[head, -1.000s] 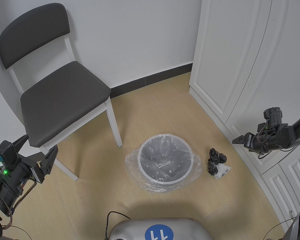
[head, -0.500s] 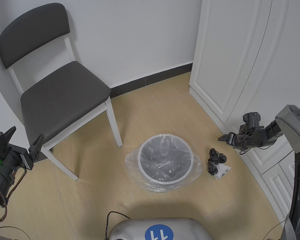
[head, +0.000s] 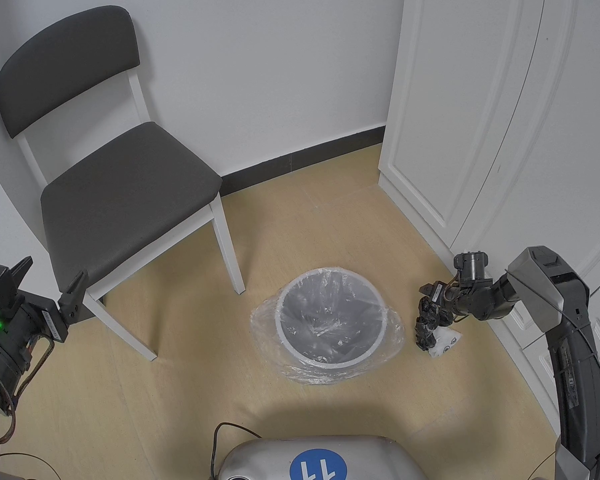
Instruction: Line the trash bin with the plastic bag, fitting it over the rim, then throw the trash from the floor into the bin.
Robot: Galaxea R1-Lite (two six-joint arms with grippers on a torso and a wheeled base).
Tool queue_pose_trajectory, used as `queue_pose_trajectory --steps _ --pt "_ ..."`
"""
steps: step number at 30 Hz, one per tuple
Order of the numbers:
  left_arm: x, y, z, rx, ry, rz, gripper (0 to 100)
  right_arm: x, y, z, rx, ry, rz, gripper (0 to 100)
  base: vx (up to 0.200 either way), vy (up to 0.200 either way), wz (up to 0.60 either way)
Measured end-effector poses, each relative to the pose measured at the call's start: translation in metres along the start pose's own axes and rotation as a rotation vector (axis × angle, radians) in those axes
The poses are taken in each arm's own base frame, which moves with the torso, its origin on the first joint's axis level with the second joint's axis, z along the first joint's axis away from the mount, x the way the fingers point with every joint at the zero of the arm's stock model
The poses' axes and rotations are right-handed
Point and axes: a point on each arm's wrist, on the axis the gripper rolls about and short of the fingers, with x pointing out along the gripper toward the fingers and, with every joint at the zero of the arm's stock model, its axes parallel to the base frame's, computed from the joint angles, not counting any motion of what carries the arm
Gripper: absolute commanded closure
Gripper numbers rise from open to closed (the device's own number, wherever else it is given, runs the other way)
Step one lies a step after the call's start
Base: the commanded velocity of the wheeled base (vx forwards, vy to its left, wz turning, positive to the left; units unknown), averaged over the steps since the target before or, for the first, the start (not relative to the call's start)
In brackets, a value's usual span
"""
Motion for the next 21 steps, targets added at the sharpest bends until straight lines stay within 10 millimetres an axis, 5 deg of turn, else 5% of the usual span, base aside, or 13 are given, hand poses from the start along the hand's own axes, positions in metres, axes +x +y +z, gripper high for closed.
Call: queue_pose_trajectory --steps 21 --pt "-0.003 -0.004 -0.007 0.008 0.027 -0.030 0 0.023 -0.004 -0.027 -0.034 0.085 -0.033 0 0.000 0.000 0.00"
